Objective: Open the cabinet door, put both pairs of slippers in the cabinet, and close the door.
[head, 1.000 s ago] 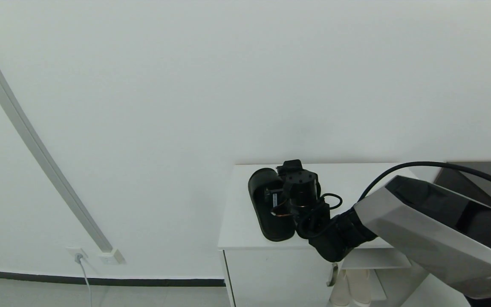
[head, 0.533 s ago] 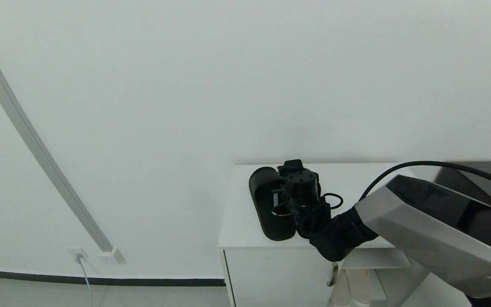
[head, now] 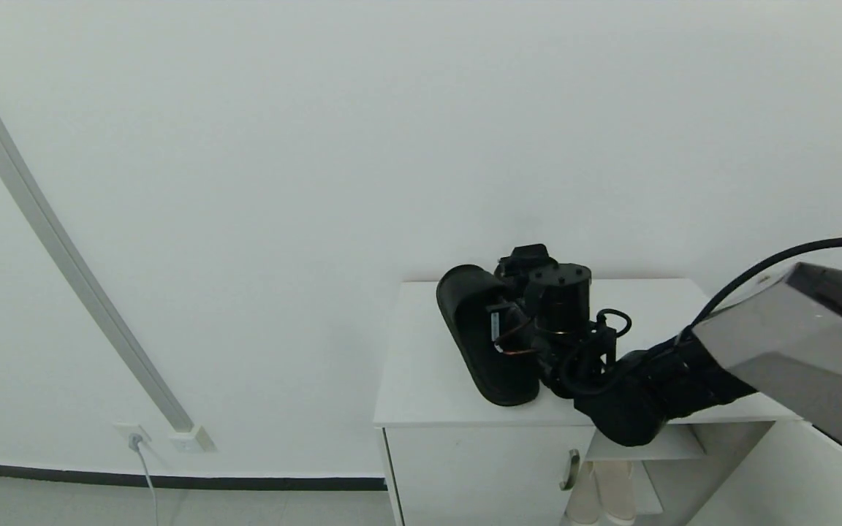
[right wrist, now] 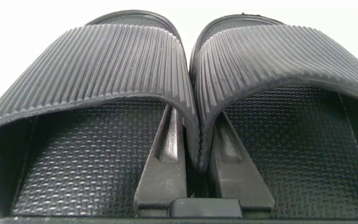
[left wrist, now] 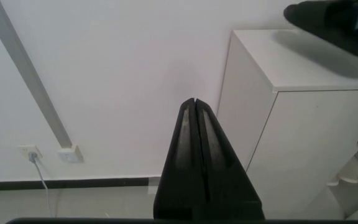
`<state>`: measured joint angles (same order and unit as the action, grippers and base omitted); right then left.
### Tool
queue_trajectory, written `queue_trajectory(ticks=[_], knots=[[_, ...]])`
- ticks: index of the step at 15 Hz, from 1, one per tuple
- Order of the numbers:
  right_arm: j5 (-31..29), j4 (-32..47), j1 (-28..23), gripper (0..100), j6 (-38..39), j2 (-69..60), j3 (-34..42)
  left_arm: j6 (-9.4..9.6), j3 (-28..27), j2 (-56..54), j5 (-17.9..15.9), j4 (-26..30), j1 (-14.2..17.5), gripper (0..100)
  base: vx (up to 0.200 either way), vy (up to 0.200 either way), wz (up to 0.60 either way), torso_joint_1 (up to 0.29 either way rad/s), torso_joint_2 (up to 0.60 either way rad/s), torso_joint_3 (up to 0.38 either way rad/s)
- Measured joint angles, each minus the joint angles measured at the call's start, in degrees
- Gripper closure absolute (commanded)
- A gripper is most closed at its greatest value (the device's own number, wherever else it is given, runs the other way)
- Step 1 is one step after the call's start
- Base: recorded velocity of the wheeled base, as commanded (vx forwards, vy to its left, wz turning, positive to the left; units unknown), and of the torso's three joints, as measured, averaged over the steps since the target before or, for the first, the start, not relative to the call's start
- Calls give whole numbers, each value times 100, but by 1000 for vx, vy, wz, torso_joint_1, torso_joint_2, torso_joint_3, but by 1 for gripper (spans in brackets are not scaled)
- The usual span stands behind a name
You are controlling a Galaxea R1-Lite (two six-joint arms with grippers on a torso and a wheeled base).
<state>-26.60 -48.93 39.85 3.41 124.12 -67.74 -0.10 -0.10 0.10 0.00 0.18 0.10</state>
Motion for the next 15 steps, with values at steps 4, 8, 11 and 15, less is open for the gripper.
queue_trajectory(ticks=[4, 8, 11, 15], knots=[[474, 79, 166, 100, -16, -1250, 1259, 10, 0, 0, 0, 0, -2, 100, 0, 0, 0, 0, 0, 0], [901, 873, 496, 100, 0, -2437, 1926, 26, 0, 0, 0, 0, -2, 100, 0, 0, 0, 0, 0, 0], [1117, 1226, 706, 100, 44, -3074, 2210, 12, 0, 0, 0, 0, -5, 100, 0, 0, 0, 0, 0, 0], [1211, 1262, 750, 100, 112, -3433, 2448, 5, 0, 0, 0, 0, -2, 100, 0, 0, 0, 0, 0, 0]])
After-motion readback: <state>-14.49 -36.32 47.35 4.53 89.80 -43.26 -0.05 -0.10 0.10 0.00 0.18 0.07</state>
